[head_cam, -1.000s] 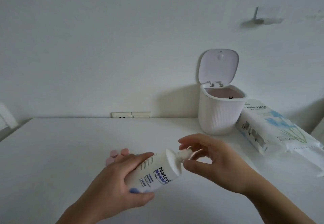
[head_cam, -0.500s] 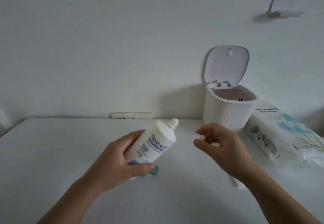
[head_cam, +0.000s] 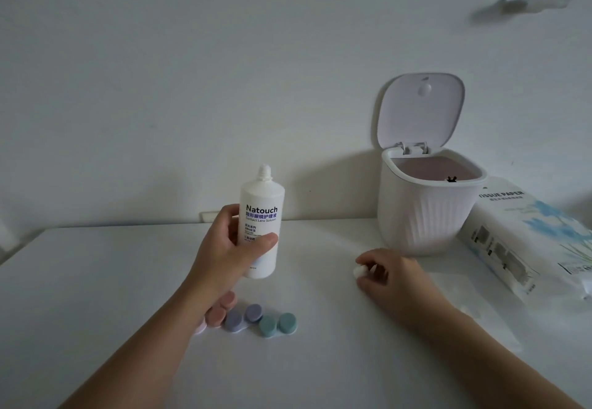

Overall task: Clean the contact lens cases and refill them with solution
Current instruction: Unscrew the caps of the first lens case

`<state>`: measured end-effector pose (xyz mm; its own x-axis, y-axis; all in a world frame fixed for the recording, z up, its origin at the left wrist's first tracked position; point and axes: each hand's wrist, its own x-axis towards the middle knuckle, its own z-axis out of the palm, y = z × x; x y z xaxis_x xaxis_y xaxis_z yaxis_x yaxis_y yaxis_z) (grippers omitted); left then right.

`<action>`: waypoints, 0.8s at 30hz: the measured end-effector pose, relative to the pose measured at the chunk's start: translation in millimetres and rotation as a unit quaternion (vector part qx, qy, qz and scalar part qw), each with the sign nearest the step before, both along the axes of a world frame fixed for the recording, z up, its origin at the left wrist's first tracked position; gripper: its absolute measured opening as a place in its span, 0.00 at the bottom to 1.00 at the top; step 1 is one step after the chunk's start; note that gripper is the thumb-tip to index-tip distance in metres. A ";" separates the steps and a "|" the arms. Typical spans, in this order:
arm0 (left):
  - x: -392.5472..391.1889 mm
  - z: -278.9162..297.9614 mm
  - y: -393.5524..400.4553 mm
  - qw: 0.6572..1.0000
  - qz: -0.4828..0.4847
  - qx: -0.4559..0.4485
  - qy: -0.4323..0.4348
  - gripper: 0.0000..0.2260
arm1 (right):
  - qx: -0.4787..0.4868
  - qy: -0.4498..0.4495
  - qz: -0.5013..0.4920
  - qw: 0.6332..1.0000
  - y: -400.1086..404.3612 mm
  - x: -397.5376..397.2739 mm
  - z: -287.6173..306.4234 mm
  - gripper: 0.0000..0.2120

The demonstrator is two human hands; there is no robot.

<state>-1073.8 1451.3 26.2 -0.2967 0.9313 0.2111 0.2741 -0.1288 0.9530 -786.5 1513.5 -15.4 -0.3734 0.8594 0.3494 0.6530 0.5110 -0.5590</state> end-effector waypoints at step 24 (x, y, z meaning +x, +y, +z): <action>-12.3 -19.2 -27.9 0.971 0.125 -0.007 0.204 0.27 | 0.005 0.055 -0.019 0.998 -4.6 3.1 -4.9 0.13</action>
